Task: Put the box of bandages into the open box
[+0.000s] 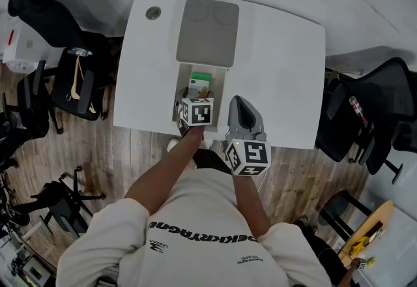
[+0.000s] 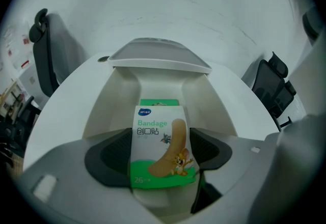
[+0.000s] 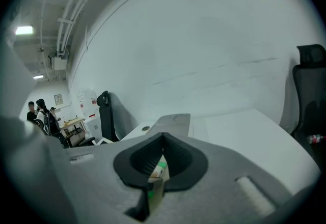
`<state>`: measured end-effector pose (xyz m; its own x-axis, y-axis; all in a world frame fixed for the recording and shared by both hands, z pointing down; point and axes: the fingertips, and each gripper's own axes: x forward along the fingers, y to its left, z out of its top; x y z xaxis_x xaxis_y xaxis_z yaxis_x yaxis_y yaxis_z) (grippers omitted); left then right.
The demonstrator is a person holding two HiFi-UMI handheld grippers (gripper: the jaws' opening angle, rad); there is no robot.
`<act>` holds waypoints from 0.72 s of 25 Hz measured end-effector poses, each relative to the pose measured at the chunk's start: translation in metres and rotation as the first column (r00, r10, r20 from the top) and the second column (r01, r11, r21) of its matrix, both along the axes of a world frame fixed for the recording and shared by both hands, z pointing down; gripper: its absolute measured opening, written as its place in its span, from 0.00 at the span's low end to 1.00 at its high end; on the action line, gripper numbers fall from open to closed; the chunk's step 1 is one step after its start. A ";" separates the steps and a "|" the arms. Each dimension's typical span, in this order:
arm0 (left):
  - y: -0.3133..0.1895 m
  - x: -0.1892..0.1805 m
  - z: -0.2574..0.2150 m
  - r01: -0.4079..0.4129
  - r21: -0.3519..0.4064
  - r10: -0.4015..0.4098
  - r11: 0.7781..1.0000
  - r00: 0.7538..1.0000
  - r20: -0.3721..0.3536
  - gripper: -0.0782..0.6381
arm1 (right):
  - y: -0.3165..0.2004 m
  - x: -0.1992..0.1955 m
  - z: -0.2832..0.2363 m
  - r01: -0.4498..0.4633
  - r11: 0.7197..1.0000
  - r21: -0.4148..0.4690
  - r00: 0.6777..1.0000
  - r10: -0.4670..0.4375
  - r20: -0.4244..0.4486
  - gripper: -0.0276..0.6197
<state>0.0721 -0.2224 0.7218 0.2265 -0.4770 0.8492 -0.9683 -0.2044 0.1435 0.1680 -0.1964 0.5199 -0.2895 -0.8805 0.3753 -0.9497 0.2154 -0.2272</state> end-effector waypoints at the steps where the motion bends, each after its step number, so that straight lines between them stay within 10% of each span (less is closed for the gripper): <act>1: 0.000 0.000 0.000 -0.001 0.000 0.001 1.000 1.000 0.001 0.61 | 0.000 0.000 0.000 0.000 1.000 0.000 1.000 0.000 0.001 0.04; 18: 0.000 0.003 -0.001 -0.002 -0.005 0.002 1.000 1.000 -0.017 0.62 | -0.001 0.001 0.000 0.005 1.000 0.001 1.000 -0.005 0.016 0.04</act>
<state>0.0749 -0.2223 0.7210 0.2421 -0.4723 0.8475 -0.9652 -0.2059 0.1610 0.1690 -0.1972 0.5198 -0.2995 -0.8796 0.3697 -0.9450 0.2201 -0.2420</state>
